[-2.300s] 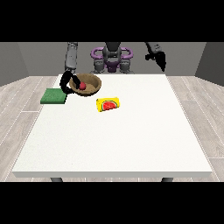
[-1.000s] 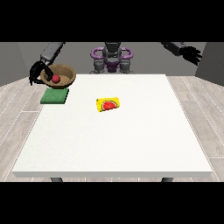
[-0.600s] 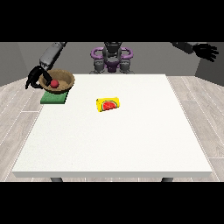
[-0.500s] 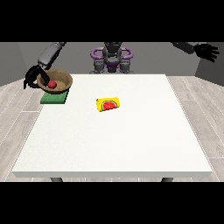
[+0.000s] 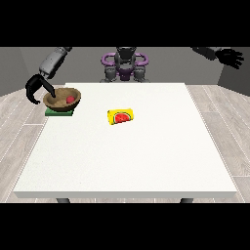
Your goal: Pick the cup and pour the ball into the bowl, then pick the bowl and place it on the pad
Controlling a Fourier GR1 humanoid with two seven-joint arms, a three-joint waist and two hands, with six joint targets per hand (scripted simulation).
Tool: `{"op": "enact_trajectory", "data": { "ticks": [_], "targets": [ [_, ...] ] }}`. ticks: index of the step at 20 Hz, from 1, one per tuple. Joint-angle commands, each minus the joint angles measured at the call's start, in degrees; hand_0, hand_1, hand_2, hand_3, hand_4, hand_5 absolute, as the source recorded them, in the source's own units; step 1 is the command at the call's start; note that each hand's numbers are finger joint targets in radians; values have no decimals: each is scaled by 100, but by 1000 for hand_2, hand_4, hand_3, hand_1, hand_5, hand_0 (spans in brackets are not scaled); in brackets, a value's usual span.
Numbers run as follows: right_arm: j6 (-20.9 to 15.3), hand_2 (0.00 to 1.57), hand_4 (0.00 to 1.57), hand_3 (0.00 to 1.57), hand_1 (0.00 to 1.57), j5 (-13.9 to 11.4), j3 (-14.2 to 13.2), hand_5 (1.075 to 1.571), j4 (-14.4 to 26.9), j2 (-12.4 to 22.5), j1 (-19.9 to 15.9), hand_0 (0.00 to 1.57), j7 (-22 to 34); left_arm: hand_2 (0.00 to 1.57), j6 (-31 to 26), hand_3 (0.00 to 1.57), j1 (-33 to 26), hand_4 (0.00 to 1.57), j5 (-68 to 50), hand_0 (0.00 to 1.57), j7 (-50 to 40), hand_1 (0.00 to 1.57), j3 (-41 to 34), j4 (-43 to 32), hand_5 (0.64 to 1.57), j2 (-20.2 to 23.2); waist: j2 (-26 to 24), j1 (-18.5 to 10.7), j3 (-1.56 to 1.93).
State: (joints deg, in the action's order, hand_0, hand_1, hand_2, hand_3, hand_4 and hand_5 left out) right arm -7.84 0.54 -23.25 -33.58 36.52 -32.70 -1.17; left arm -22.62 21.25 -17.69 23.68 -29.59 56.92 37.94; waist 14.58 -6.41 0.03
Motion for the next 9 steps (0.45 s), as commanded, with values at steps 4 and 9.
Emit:
{"op": "enact_trajectory", "data": {
  "ticks": [4,9],
  "targets": [
    [127,0,0,0,0,-137,80,1359,520,226,-199,0,264,0,484,0,33,902,106,0,-1100,0,988,1336,1559,-1040,-824,-122,15],
    [663,0,476,0,0,-97,617,1434,-338,-444,-755,0,1012,0,865,0,-202,902,482,0,-1313,0,1071,488,1559,-1159,-2133,494,-17]
  ]
}}
